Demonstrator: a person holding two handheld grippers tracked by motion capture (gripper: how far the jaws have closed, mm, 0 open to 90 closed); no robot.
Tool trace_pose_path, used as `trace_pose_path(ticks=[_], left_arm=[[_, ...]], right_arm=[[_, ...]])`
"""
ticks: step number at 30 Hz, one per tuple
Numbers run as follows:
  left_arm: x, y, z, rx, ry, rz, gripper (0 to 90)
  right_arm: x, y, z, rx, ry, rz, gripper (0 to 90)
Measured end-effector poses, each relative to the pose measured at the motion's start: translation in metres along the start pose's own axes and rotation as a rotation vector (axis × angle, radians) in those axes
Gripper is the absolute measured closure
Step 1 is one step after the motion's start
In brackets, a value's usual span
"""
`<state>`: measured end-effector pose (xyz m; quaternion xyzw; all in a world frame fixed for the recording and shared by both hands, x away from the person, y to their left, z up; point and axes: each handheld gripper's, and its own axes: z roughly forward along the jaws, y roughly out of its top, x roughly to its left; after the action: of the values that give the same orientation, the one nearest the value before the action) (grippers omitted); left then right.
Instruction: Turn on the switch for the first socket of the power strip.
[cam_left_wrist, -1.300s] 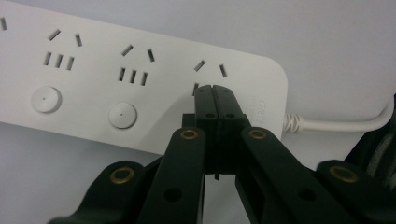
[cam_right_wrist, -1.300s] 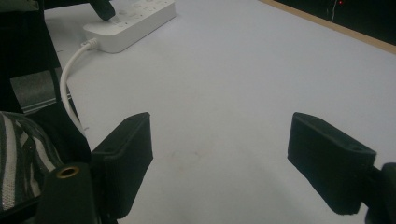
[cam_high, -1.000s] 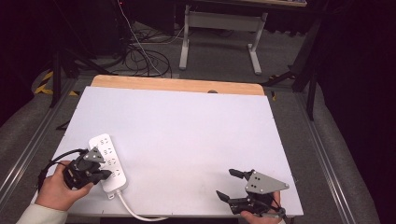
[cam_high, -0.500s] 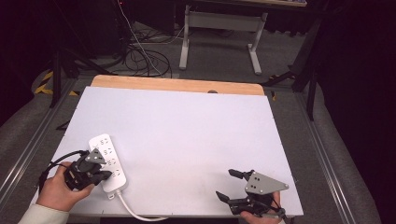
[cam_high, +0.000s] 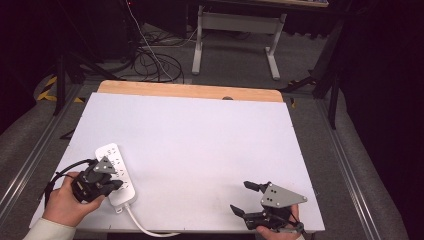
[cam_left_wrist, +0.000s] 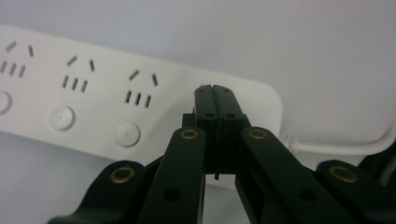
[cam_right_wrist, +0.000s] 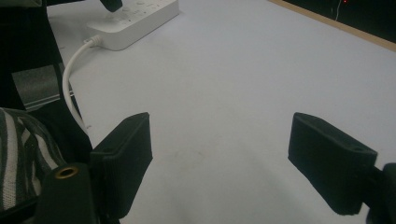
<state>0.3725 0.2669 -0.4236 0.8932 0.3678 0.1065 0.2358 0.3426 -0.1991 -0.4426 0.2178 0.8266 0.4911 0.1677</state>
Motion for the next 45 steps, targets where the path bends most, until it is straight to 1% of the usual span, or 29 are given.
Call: trace_pose_path(ticks=[1, 4, 6, 7, 8, 11, 13, 16, 20, 21, 23, 25, 27, 28, 29, 30, 31, 32, 33, 35, 36, 37, 38, 39, 40, 41, 42, 43, 45], left_arm=[[-0.001, 0.002, -0.004, -0.01, 0.005, 0.009, 90.0], [-0.003, 0.002, -0.01, -0.032, 0.0, 0.008, 90.0], [-0.003, 0.002, -0.014, -0.04, 0.012, 0.014, 90.0], [-0.004, 0.002, -0.016, -0.048, 0.006, 0.009, 90.0], [-0.004, 0.002, -0.019, -0.053, 0.012, 0.015, 90.0], [-0.006, 0.002, -0.023, -0.075, 0.009, 0.015, 90.0], [-0.006, 0.003, -0.027, -0.088, 0.022, 0.034, 90.0], [-0.007, 0.004, -0.034, -0.125, 0.018, 0.039, 90.0], [-0.009, 0.005, -0.038, -0.138, 0.016, 0.048, 90.0], [-0.009, 0.006, -0.039, -0.145, 0.026, 0.053, 90.0], [-0.009, 0.006, -0.04, -0.156, 0.026, 0.054, 90.0], [-0.01, 0.006, -0.042, -0.163, 0.018, 0.055, 90.0], [-0.008, 0.007, -0.044, -0.195, -0.003, 0.044, 90.0], [-0.008, 0.007, -0.045, -0.215, -0.012, 0.037, 81.7], [-0.009, 0.007, -0.046, -0.236, -0.01, 0.043, 72.1], [-0.01, 0.007, -0.047, -0.271, -0.014, 0.048, 69.3], [-0.01, 0.006, -0.048, -0.319, -0.002, 0.061, 61.8], [-0.01, 0.006, -0.049, -0.351, -0.002, 0.062, 52.5], [-0.009, 0.005, -0.05, -0.371, -0.005, 0.067, 48.1], [-0.008, 0.003, -0.051, -0.426, -0.008, 0.064, 43.9], [-0.006, 0.002, -0.053, -0.438, -0.016, 0.056, 39.6], [-0.006, 0.002, -0.053, -0.438, -0.016, 0.056, 38.5], [-0.005, 0.001, -0.054, -0.457, -0.024, 0.049, 37.8], [-0.005, -0.002, -0.056, -0.513, -0.022, 0.046, 36.0], [-0.005, -0.004, -0.058, -0.535, -0.013, 0.041, 32.9], [-0.005, -0.004, -0.058, -0.535, -0.013, 0.041, 30.5], [-0.007, -0.007, -0.06, -0.583, 0.014, 0.039, 29.3], [-0.007, -0.009, -0.061, -0.608, 0.037, 0.044, 29.0], [-0.008, -0.014, -0.062, -0.65, 0.061, 0.051, 28.2]], right_arm=[[0.0, 0.0, 0.0, 0.0, 0.0, 0.0, 22.1], [0.0, 0.0, 0.0, -0.002, -0.002, 0.0, 22.1], [0.0, 0.0, 0.0, -0.002, 0.0, 0.0, 22.1], [0.0, -0.001, 0.0, -0.001, 0.0, -0.001, 22.1], [0.0, 0.0, 0.0, -0.002, 0.001, 0.0, 22.1], [0.0, 0.0, -0.001, -0.005, 0.001, 0.001, 22.1], [0.0, 0.0, -0.001, -0.004, 0.0, 0.004, 22.1], [-0.001, -0.001, 0.0, -0.002, 0.002, 0.0, 22.1], [0.0, 0.0, -0.001, -0.002, -0.002, 0.004, 22.1], [-0.001, 0.0, -0.001, -0.003, -0.003, 0.004, 22.1], [-0.001, -0.001, -0.001, -0.003, -0.002, 0.003, 22.1], [-0.001, -0.001, -0.001, -0.004, -0.002, 0.003, 22.1], [-0.001, -0.001, -0.001, -0.005, -0.002, 0.005, 22.1], [-0.001, -0.001, -0.001, -0.003, -0.002, 0.003, 22.1], [-0.001, -0.001, -0.001, -0.003, -0.002, 0.003, 22.1], [-0.001, -0.001, -0.001, -0.002, -0.004, 0.004, 22.1], [-0.001, -0.001, -0.001, -0.005, -0.003, 0.004, 22.1], [-0.001, -0.001, -0.001, -0.003, -0.005, 0.004, 22.1], [-0.001, -0.001, -0.001, -0.005, -0.005, 0.003, 22.1], [-0.001, -0.001, -0.001, -0.004, -0.006, 0.003, 22.1], [-0.001, -0.001, -0.001, -0.004, -0.006, 0.003, 22.1], [-0.001, -0.001, -0.002, -0.007, -0.005, 0.003, 22.1], [-0.001, -0.001, -0.002, -0.009, -0.006, 0.003, 22.1], [-0.001, -0.001, -0.002, -0.01, -0.007, 0.002, 22.1], [-0.001, -0.001, -0.002, -0.011, -0.007, 0.004, 22.1], [-0.001, -0.001, -0.002, -0.011, -0.007, 0.004, 22.1], [-0.001, -0.001, -0.003, -0.01, -0.008, 0.006, 22.1], [-0.001, -0.001, -0.003, -0.011, -0.009, 0.007, 22.1], [-0.001, -0.001, -0.003, -0.012, -0.012, 0.01, 22.1]])
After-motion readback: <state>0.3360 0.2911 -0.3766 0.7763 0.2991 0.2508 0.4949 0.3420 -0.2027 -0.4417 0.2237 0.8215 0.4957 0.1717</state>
